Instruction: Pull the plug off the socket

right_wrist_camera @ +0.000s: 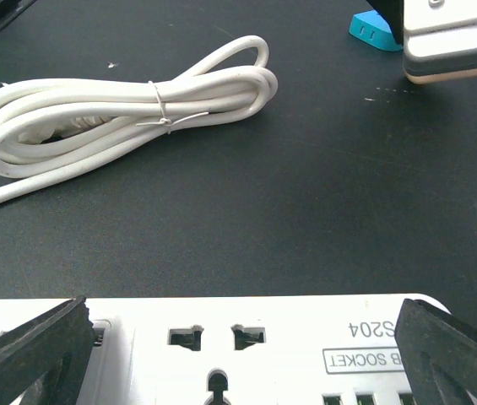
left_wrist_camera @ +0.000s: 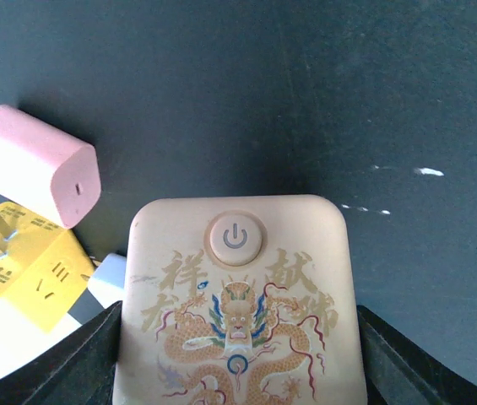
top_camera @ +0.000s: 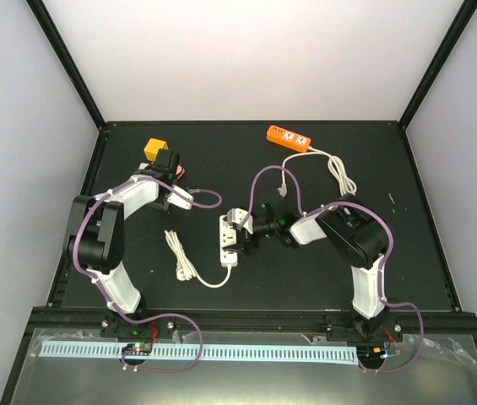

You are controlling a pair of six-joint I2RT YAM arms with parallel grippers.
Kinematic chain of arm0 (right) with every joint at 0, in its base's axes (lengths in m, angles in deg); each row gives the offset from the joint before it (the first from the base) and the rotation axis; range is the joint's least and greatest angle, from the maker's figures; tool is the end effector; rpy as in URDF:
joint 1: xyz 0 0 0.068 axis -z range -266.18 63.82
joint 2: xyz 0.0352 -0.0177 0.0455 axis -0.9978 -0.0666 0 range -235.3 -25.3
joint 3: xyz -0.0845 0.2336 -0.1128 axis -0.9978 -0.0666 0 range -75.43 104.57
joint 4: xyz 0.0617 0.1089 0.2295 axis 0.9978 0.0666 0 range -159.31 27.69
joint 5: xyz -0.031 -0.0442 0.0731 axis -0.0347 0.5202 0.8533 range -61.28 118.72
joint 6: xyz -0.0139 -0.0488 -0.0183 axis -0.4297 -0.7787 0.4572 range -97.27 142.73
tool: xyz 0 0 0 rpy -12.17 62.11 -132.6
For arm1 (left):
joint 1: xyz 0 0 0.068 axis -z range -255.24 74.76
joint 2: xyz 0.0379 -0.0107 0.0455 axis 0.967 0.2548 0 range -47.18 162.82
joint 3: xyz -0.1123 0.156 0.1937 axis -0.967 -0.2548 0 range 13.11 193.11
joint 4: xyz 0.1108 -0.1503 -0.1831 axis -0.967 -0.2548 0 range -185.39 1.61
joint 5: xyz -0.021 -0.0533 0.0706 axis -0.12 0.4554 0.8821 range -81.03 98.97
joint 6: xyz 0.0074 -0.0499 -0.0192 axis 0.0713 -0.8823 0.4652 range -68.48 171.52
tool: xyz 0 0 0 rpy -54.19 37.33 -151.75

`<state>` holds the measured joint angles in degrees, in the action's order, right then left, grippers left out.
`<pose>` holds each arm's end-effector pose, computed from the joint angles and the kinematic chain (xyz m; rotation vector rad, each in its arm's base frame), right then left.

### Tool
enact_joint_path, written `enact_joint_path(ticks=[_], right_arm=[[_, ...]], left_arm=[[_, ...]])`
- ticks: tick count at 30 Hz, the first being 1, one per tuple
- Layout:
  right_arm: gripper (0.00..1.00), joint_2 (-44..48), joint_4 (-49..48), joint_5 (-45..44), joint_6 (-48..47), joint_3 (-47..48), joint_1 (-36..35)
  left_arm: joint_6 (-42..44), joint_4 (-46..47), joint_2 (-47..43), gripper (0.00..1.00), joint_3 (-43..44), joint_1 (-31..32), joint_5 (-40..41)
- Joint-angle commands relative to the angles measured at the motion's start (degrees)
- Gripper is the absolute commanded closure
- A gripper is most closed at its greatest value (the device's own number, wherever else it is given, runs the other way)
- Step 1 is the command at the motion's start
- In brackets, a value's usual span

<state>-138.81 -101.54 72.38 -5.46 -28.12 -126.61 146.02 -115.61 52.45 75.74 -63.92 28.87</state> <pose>0.2594 0.2534 0.0999 -1.5345 1.4643 0.9440 0.3385 -0.0553 0.1775 2.2583 1.8542 0.8265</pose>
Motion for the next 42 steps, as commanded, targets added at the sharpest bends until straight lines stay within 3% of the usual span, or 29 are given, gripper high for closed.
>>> enact_joint_path(ticks=[1,8,18,25,32,39,42], right_arm=[[0.00,-1.58,5.31,-3.87,-2.28,-2.22,0.15],[0.00,-1.07,4.18,-3.85,-2.09,-3.00,0.13],[0.00,1.81,5.10,-3.22,-2.61,-3.31,0.10],[0.00,6.00,10.22,-3.45,-4.37,-1.55,0.16],[0.00,11.55,25.02,-3.58,-10.76,2.62,-0.03],[0.01,16.68,31.57,-10.87,-3.50,3.47,-3.07],[0.03,16.28,38.89,-13.73,-3.39,7.02,-5.76]], left_arm=[[1.60,3.68,1.04,0.70,1.97,1.26,3.12],[-2.38,-0.95,1.01,0.34,4.59,2.13,-0.88],[-6.70,-3.42,-1.55,0.04,5.50,2.09,-4.65],[-20.61,-10.12,-6.38,0.01,11.92,0.71,-15.06],[-37.93,-11.04,-15.76,0.01,9.97,-0.42,-23.10],[-53.01,-7.49,-26.69,0.01,4.86,-2.62,-32.16],[-55.97,-6.85,-30.84,0.01,2.48,-3.08,-34.85]])
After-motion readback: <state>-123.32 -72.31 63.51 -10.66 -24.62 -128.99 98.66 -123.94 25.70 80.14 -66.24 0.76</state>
